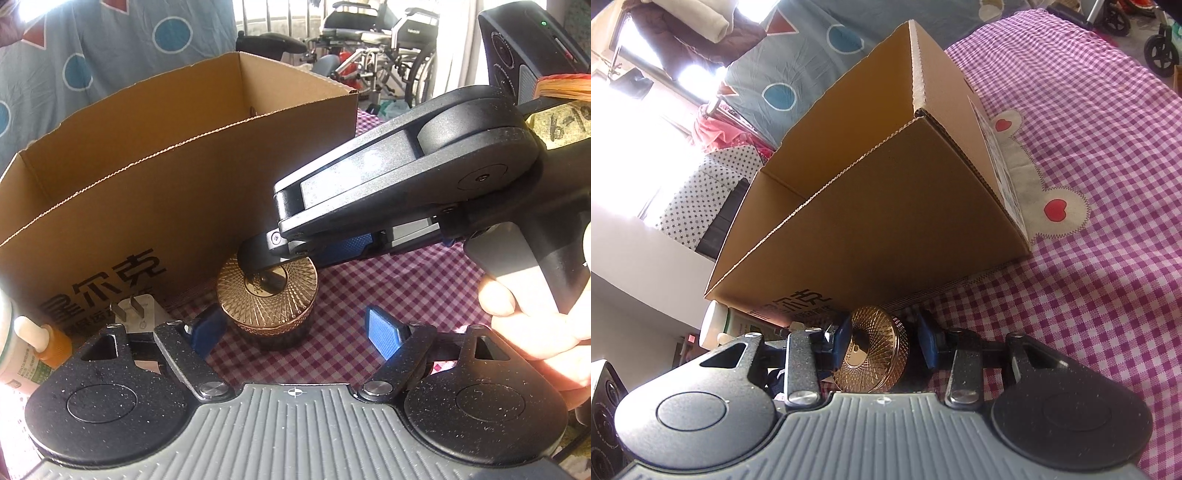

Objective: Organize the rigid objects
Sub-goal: 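Close the right tool around the gold-lidded jar, then lift the gold-lidded jar with the right tool and carry it over the box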

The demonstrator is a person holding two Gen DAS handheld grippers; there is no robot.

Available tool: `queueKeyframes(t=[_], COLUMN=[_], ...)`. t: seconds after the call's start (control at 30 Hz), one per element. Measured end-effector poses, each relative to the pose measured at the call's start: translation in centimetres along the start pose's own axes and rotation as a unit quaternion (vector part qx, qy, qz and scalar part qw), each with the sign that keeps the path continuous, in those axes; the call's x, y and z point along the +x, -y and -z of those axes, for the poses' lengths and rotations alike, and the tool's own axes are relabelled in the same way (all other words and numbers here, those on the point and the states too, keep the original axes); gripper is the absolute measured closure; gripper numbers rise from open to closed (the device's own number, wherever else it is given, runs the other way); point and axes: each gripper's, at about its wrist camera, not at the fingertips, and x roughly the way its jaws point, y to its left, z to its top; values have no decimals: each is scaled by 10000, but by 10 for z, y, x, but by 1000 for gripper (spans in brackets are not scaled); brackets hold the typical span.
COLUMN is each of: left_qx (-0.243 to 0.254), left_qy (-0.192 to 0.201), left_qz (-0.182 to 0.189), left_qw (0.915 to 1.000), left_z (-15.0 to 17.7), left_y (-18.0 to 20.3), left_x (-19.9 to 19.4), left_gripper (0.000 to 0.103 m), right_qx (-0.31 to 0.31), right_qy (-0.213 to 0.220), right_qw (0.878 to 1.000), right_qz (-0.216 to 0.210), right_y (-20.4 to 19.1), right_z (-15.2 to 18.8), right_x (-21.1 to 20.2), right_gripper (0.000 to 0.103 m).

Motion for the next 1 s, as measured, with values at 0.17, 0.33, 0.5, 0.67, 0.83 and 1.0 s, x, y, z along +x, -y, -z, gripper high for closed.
queueKeyframes(t=[0.17, 0.33, 0.5, 0.67, 0.83, 1.0], left_qx=[103, 188, 219, 181, 296, 361], left_qy=[18, 25, 45, 129, 44, -26], left_qz=[151, 297, 458, 436, 288, 323], left_qw=[9998, 9994, 9987, 9988, 9991, 9988], left_z=[1, 4, 8, 7, 7, 2], left_y=[8, 14, 13, 7, 8, 10], left_x=[-3, -4, -8, -8, -2, 8], left_gripper=[21, 21, 21, 23, 28, 34], right_qx=[73, 144, 206, 386, 389, 378], right_qy=[49, 106, 150, 161, 148, 92], right_qw=[9999, 9997, 9995, 9991, 9991, 9992], right_qz=[64, 158, 163, 80, 107, 111], right_y=[6, 10, 19, 24, 24, 22], right_z=[8, 18, 26, 30, 33, 39], right_x=[-14, -28, -40, -46, -50, -49], right_gripper=[60, 60, 60, 60, 60, 60])
